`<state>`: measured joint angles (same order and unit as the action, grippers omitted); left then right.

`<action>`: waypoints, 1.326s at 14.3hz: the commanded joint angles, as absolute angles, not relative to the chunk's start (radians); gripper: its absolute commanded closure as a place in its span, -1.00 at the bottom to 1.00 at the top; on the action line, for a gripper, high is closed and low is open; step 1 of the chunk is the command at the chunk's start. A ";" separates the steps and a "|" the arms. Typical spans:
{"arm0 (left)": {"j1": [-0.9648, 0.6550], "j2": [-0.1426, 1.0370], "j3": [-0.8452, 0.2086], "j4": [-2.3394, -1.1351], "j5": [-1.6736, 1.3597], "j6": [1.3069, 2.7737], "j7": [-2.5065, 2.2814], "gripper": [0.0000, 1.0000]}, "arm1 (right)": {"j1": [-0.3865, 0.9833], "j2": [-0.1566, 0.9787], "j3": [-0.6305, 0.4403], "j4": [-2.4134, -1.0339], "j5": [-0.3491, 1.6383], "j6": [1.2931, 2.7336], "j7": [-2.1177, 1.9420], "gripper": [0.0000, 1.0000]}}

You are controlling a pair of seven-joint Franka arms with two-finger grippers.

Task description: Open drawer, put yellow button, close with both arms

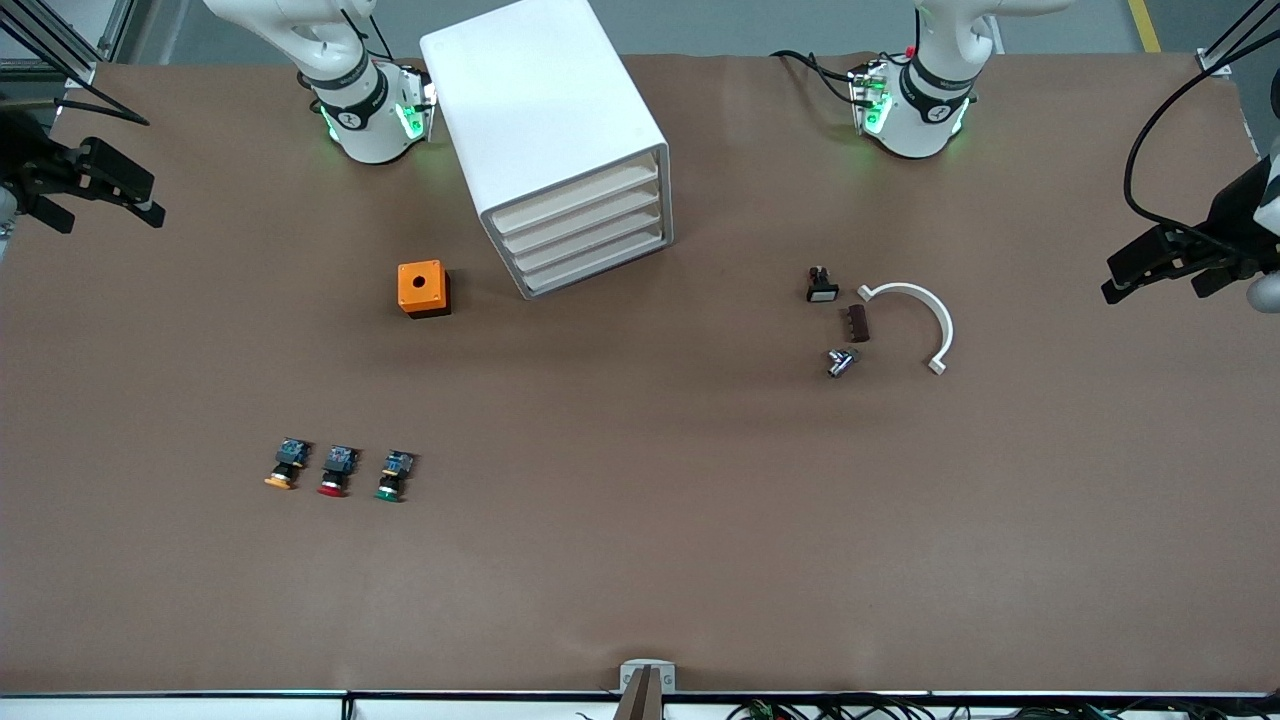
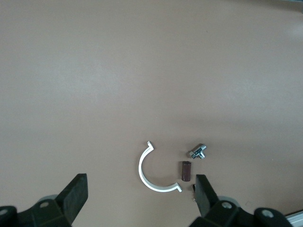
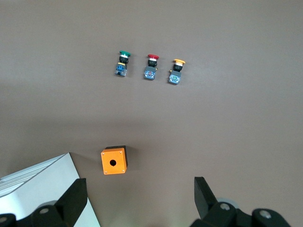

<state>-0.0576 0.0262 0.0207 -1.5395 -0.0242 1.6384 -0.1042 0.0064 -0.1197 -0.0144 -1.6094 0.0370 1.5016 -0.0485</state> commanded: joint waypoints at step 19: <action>-0.158 0.213 0.000 -1.534 -0.040 1.618 -0.277 -1.00 | -0.005 -0.133 -0.020 -1.621 0.009 1.502 -0.057 -1.00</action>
